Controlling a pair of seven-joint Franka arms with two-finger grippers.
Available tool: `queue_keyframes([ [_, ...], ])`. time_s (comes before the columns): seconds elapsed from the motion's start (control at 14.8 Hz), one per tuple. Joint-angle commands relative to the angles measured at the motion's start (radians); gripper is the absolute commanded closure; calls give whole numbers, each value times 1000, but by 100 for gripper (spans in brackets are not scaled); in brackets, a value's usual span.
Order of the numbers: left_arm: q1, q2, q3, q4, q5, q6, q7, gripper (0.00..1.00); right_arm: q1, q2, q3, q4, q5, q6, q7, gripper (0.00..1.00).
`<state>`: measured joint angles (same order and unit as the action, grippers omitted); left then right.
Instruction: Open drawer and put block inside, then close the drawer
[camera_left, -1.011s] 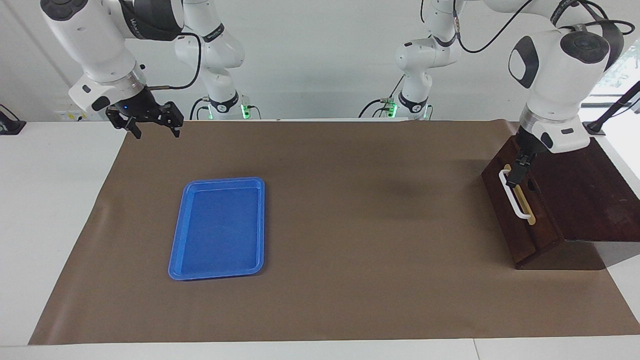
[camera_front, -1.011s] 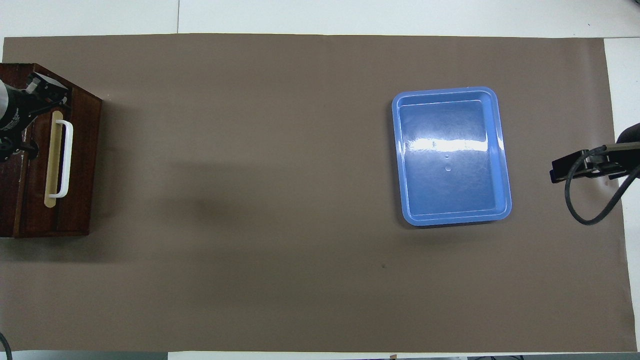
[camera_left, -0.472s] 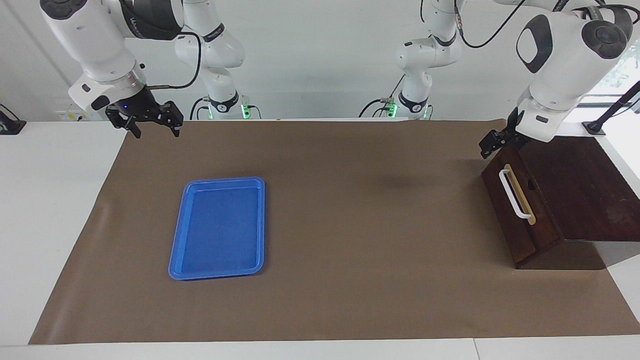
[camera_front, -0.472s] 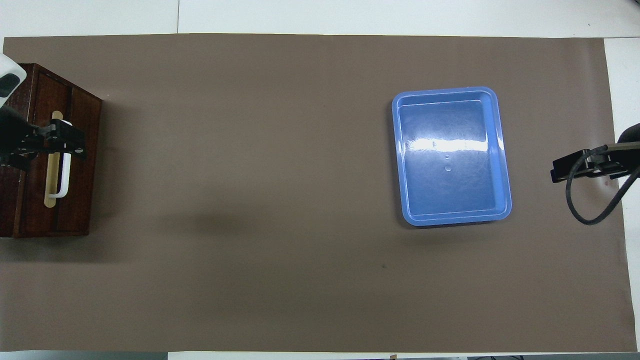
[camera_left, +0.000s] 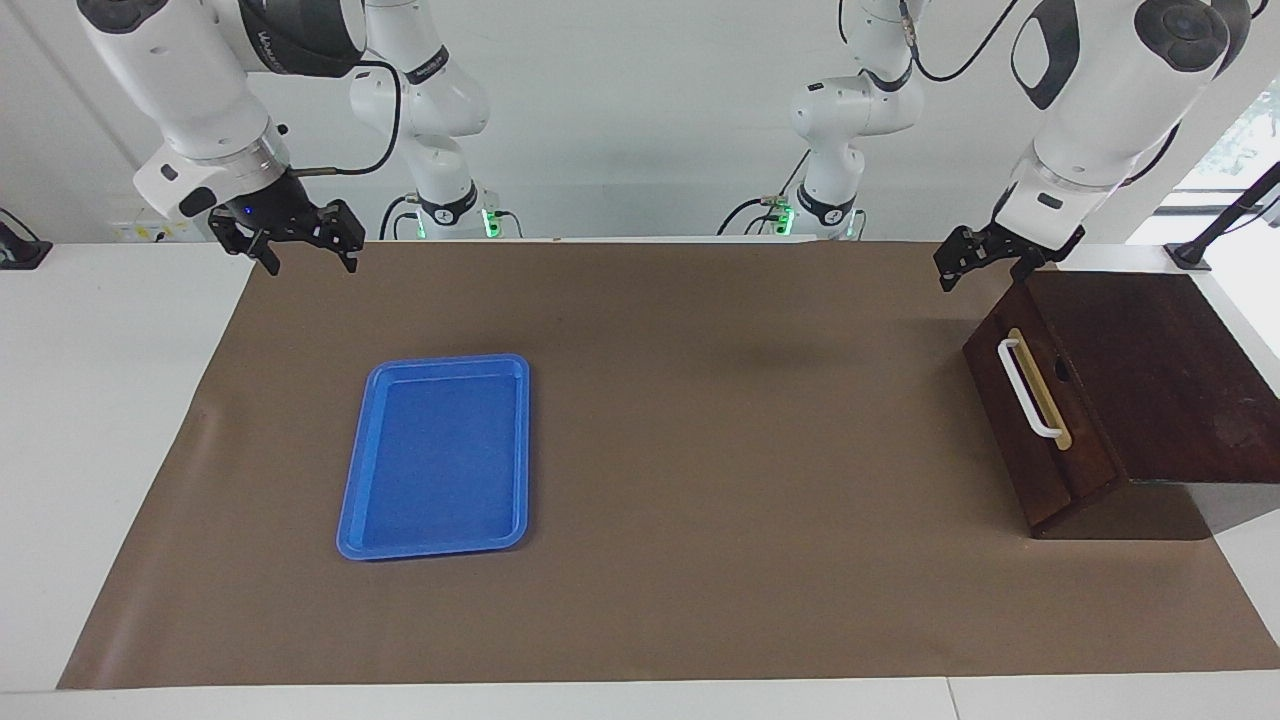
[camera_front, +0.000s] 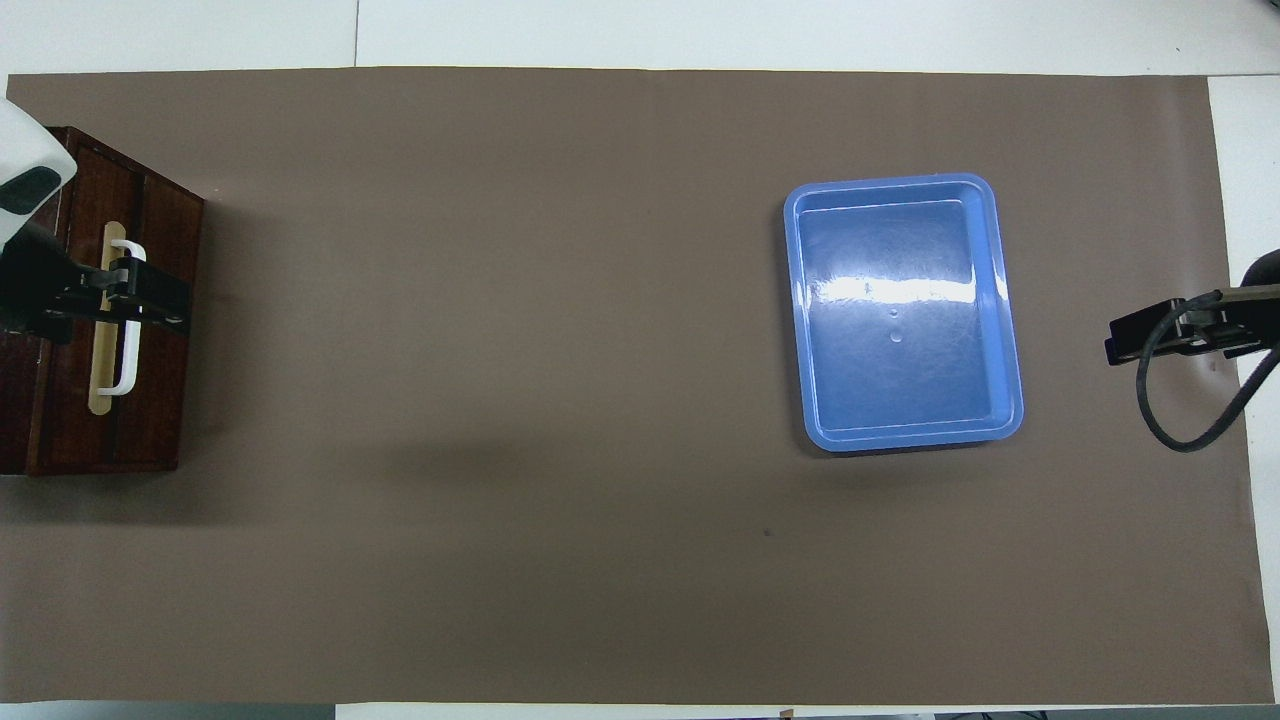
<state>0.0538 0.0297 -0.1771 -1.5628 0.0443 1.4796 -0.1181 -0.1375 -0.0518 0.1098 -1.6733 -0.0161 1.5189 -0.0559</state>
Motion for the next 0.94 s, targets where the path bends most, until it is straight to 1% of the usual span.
queue_keyframes([
  [0.0, -11, -14, 19, -25, -52, 13, 17, 0, -14, -13, 7, -9, -1, 7, 4, 0],
  [0.13, -12, -2, 18, -2, -54, -1, 17, 0, -17, -11, 4, -8, -1, 6, 4, 0],
  [0.88, -9, 1, 18, 14, -50, 4, 15, 0, -19, -14, -1, -9, -1, 10, 2, 0],
])
